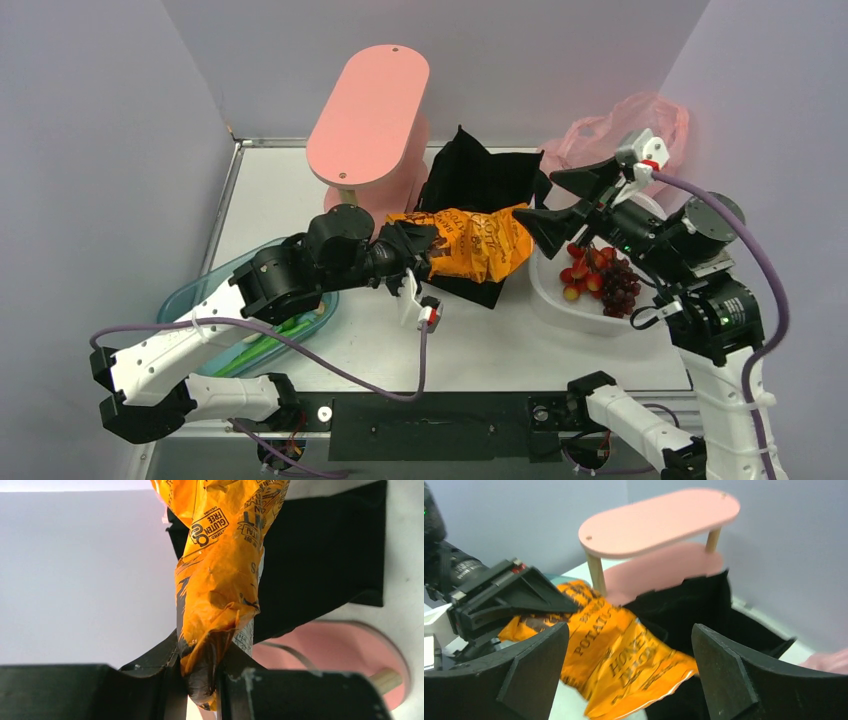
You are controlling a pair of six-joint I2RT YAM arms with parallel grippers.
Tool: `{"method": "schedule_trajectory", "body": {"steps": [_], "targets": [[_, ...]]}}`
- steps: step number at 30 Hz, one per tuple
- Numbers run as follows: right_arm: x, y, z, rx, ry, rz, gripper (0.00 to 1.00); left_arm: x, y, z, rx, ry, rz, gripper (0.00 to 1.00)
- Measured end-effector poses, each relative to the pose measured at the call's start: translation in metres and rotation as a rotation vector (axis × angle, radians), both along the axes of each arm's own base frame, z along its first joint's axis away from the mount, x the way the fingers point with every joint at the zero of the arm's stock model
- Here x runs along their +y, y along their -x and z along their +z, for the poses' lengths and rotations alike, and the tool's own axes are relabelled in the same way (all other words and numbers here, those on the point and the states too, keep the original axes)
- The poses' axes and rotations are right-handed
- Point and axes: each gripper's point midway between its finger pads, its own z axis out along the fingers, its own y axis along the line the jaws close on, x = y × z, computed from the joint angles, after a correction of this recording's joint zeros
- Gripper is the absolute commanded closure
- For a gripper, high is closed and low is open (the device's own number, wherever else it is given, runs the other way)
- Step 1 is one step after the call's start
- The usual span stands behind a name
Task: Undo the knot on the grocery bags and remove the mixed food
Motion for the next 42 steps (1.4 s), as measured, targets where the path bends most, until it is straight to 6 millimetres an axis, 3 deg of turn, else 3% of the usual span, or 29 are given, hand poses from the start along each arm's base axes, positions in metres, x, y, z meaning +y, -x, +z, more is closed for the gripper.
{"method": "schedule_trajectory", "body": {"steps": [4,7,11,15,18,19,20,21,22,24,26,28,29,31,32,34,38,42], "targets": [[0.003,-0.009,-0.041,0.165,-0.014,-0.017,0.12,0.001,-0.011,0.002,-0.086,-0.024,0.039,1.00],[0.007,-0.012,-0.051,0.193,0.001,-0.006,0.11,-0.001,-0.015,0.001,-0.126,-0.004,0.047,1.00],[0.031,0.010,-0.053,0.089,0.098,0.126,0.11,-0.002,-0.015,0.003,-0.115,0.014,0.053,1.00],[0.054,0.038,-0.062,-0.055,0.238,0.271,0.09,-0.007,-0.015,0.021,-0.082,0.088,0.065,1.00],[0.057,0.041,-0.073,-0.148,0.347,0.297,0.11,-0.010,-0.012,0.037,-0.053,0.162,0.065,1.00],[0.056,0.037,-0.081,-0.161,0.388,0.287,0.15,-0.011,-0.011,0.041,-0.043,0.181,0.067,1.00],[0.053,0.032,-0.092,-0.167,0.434,0.269,0.37,-0.011,-0.011,0.045,-0.026,0.206,0.071,1.00],[0.049,0.027,-0.104,-0.170,0.478,0.252,0.48,-0.011,-0.009,0.050,-0.008,0.227,0.075,1.00],[0.043,0.021,-0.119,-0.176,0.533,0.226,0.66,-0.010,-0.009,0.054,0.012,0.248,0.081,1.00],[0.025,0.008,-0.156,-0.152,0.644,0.169,0.89,-0.007,-0.008,0.059,0.054,0.279,0.092,1.00],[0.001,-0.005,-0.182,-0.122,0.738,0.087,0.96,-0.003,-0.008,0.064,0.095,0.311,0.101,1.00],[-0.022,-0.018,-0.188,-0.118,0.792,-0.011,0.99,0.002,-0.006,0.067,0.122,0.331,0.107,1.00],[-0.029,-0.022,-0.185,-0.123,0.797,-0.046,0.96,0.004,-0.004,0.067,0.136,0.339,0.108,1.00],[-0.039,-0.030,-0.169,-0.164,0.785,-0.126,0.68,0.008,-0.001,0.068,0.158,0.349,0.111,1.00],[-0.043,-0.033,-0.161,-0.175,0.774,-0.164,0.47,0.009,0.000,0.069,0.169,0.357,0.115,1.00],[-0.051,-0.034,-0.142,-0.181,0.737,-0.223,0.26,0.013,-0.001,0.074,0.172,0.378,0.131,1.00],[-0.050,-0.018,-0.102,-0.234,0.614,-0.223,0.16,0.024,-0.011,0.095,0.152,0.444,0.210,1.00],[-0.044,0.013,-0.093,-0.285,0.548,-0.124,0.13,0.030,-0.023,0.109,0.135,0.488,0.278,1.00]]}}
